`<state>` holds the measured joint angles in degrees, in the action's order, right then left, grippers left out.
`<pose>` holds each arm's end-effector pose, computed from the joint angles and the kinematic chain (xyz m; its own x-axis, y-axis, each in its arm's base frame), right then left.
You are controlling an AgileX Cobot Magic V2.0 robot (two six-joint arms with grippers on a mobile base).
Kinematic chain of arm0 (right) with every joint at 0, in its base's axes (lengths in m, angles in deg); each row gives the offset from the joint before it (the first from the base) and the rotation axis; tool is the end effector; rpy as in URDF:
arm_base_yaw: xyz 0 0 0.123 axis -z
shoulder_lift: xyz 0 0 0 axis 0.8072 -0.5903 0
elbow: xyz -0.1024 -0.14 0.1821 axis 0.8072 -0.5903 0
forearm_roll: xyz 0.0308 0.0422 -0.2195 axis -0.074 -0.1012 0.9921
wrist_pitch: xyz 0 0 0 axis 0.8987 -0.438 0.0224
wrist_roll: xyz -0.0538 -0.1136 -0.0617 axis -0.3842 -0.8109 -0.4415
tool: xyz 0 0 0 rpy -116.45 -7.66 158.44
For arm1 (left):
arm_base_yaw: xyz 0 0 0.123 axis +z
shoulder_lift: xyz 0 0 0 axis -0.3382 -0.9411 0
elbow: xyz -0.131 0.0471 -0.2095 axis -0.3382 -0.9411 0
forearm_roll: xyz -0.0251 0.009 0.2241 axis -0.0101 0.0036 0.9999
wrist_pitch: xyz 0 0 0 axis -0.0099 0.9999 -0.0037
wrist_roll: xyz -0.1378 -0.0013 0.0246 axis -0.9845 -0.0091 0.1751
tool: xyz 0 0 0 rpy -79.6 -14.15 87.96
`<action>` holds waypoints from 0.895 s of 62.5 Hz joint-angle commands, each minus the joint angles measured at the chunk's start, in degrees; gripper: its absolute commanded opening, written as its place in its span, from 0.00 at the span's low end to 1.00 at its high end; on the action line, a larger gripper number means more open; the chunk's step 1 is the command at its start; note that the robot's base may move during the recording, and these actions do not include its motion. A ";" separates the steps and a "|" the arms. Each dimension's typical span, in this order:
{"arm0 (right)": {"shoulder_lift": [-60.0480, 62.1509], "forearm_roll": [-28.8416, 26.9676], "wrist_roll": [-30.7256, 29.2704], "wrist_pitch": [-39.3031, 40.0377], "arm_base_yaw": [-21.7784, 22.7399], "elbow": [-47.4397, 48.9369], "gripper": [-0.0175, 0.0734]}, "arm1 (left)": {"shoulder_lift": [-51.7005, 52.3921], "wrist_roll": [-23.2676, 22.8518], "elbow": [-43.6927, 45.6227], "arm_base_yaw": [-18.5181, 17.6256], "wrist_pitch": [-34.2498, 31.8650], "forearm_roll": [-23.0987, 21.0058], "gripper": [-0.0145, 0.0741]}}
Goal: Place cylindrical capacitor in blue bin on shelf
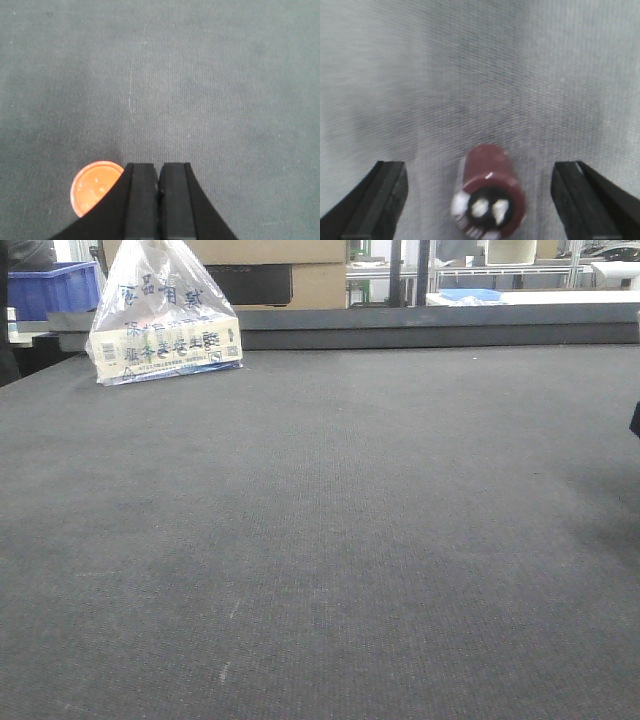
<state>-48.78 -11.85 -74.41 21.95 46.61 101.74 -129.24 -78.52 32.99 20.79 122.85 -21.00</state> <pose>0.2541 0.0351 0.1456 -0.9815 -0.0074 -0.1912 -0.0159 0.9990 0.0427 0.2430 0.0032 0.2595 -0.7540 -0.0761 -0.6525 -0.0600 0.9971 -0.0470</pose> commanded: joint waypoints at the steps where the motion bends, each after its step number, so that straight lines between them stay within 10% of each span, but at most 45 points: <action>1: -0.19 -0.14 -0.20 1.00 0.30 0.39 0.70 | 0.13 -0.05 0.52 -0.02 0.04 -0.31 0.04; 17: -2.39 -0.14 -0.20 0.50 0.30 0.39 0.68 | 0.13 -0.05 0.52 -0.02 0.34 -0.31 0.04; 37: -2.39 0.19 -0.20 0.71 0.30 0.39 0.12 | 0.13 -0.16 0.52 -0.02 0.57 2.06 0.05; 56: -2.39 0.19 -0.20 1.93 0.30 0.39 0.01 | -0.01 -0.60 0.40 -0.02 0.69 5.62 0.66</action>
<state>-51.16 -11.89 -74.41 22.87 46.70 101.74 -129.24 -78.64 32.99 20.79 123.77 -15.89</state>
